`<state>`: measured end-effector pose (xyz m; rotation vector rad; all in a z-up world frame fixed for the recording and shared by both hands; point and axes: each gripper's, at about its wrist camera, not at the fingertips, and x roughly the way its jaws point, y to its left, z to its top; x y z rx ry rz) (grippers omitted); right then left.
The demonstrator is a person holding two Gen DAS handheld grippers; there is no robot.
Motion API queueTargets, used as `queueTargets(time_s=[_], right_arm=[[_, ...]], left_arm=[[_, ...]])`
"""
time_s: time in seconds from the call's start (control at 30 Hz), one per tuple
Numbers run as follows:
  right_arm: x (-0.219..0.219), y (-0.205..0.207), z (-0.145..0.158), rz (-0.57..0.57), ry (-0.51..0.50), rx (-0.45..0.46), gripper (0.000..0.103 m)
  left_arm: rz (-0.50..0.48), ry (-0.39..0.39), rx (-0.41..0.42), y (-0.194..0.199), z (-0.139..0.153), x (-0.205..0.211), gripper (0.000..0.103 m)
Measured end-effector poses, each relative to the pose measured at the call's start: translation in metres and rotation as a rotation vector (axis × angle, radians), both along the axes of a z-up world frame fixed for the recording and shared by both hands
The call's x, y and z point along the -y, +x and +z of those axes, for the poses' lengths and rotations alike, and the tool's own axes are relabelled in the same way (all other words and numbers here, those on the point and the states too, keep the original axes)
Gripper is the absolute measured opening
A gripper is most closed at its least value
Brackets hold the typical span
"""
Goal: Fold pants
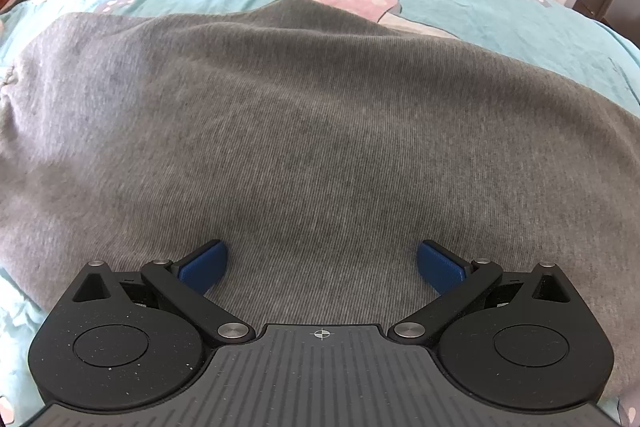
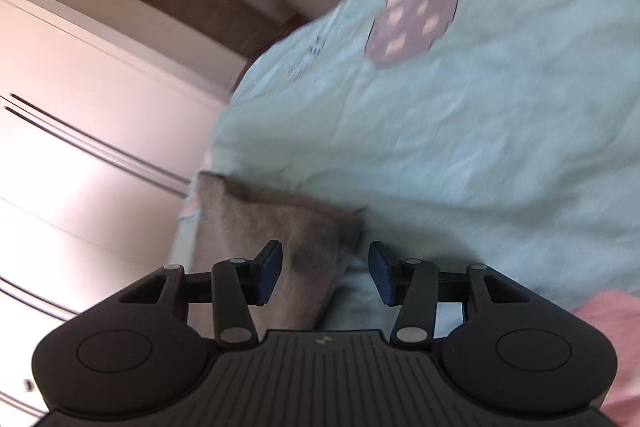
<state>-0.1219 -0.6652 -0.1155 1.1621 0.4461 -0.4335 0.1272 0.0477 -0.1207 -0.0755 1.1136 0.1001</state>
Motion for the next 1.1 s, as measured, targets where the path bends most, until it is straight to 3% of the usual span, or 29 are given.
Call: queueTargets(time_s=[0.1, 0.2, 0.23, 0.3, 0.37, 0.5, 0.57, 0.6, 0.63, 0.7, 0.87, 1.0, 1.1], right_arm=[[0.002, 0.003, -0.007, 0.017, 0.073, 0.057, 0.047], [0.003, 0.010, -0.005, 0.027, 0.099, 0.057, 0.046], [0.001, 0.013, -0.001, 0.038, 0.086, 0.060, 0.033], [-0.002, 0.018, 0.000, 0.058, 0.046, 0.076, 0.018], [-0.004, 0.016, -0.002, 0.049, 0.059, 0.121, 0.017], [-0.003, 0.022, -0.017, 0.028, 0.107, 0.101, 0.030], [-0.005, 0.026, -0.022, 0.046, 0.124, 0.108, 0.029], [-0.006, 0.027, -0.020, 0.042, 0.114, 0.106, 0.025], [-0.006, 0.027, -0.019, 0.035, 0.115, 0.100, 0.013], [-0.008, 0.025, -0.017, 0.020, 0.133, 0.132, 0.010], [-0.014, 0.025, -0.003, 0.013, 0.112, 0.196, 0.010], [-0.012, 0.035, -0.005, 0.001, 0.065, 0.032, 0.010], [-0.028, 0.044, 0.031, 0.037, -0.082, 0.010, 0.009]], left_arm=[[0.003, -0.005, -0.001, 0.000, 0.000, -0.001, 0.103], [0.002, -0.001, -0.001, 0.000, 0.000, -0.001, 0.103], [0.003, -0.001, -0.001, 0.000, 0.000, -0.001, 0.103], [0.002, -0.001, 0.000, 0.000, 0.000, -0.001, 0.103], [0.002, -0.001, -0.001, 0.000, 0.000, -0.001, 0.103], [0.003, -0.001, -0.001, 0.000, 0.000, -0.001, 0.103], [0.003, -0.002, -0.001, 0.000, 0.000, -0.001, 0.103], [0.005, -0.004, -0.001, 0.000, 0.001, -0.001, 0.103], [0.007, -0.009, 0.000, 0.000, 0.001, -0.001, 0.103], [0.020, -0.032, 0.006, -0.001, 0.004, -0.005, 0.103], [0.117, -0.174, 0.084, -0.014, 0.018, -0.030, 0.103], [0.180, -0.199, 0.200, -0.039, 0.042, -0.045, 0.103], [0.186, -0.210, 0.280, -0.060, 0.062, -0.053, 0.103]])
